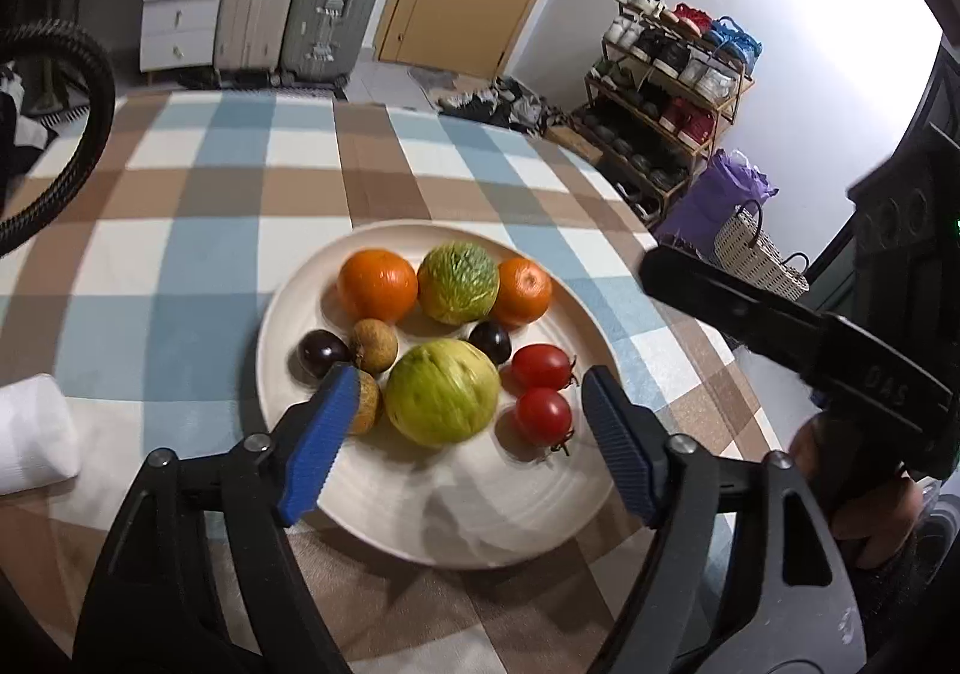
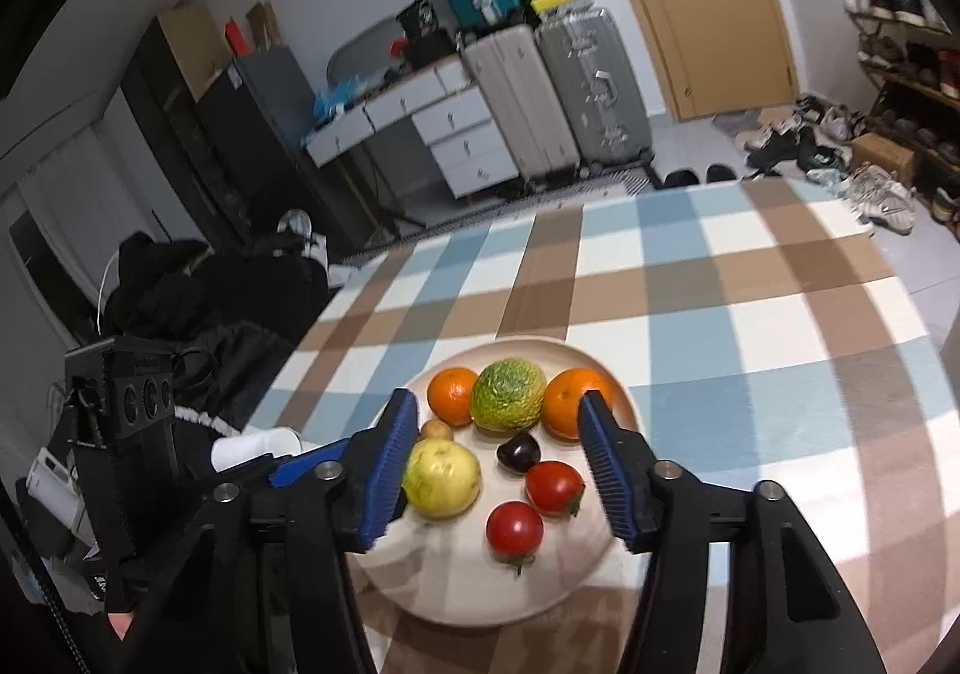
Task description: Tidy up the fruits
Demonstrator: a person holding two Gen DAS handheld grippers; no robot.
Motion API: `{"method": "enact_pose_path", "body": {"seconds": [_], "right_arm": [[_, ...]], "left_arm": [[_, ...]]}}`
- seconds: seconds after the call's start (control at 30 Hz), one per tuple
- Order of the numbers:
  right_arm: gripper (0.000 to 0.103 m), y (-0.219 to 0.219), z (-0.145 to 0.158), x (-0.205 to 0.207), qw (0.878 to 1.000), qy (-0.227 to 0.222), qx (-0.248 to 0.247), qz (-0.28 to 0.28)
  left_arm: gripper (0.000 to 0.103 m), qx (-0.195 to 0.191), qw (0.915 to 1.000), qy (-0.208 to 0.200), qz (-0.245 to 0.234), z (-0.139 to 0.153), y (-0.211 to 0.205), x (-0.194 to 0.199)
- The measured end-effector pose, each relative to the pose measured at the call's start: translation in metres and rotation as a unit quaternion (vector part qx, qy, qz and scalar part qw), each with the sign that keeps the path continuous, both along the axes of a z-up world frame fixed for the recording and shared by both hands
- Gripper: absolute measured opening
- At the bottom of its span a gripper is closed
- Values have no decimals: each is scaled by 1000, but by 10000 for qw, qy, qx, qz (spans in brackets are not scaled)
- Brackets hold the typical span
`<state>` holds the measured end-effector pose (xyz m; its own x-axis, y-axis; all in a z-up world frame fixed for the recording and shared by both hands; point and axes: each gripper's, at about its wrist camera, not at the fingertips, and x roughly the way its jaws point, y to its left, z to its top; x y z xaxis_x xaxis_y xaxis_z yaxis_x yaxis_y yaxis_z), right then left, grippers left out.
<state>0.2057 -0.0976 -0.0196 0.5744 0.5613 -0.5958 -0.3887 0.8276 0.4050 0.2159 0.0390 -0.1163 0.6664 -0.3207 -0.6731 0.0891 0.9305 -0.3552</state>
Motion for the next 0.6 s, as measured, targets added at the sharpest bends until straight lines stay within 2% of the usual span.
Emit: {"method": "enact_pose_path", "body": {"seconds": [0.1,0.33,0.37,0.43,0.47,0.6], "right_arm": [[76,-10,15,-17,9995,-268,75,-143],[99,-24,52,-68,9918,-1195,71,-442],[100,-25,57,-76,9897,-1343,73,-488],[103,-26,64,-89,9865,-1545,59,-534],[103,-26,67,-95,9851,-1634,44,-539],[103,-24,75,-118,9781,-2003,-37,-566]], "left_arm": [[80,172,9996,-196,90,16,-3,-14],[86,632,9943,-698,500,57,-7,-53],[88,677,9928,-787,592,63,-7,-60],[99,732,9903,-948,710,74,-5,-70],[101,772,9883,-1054,789,79,-5,-77],[102,928,9801,-1496,920,99,-5,-105]]}}
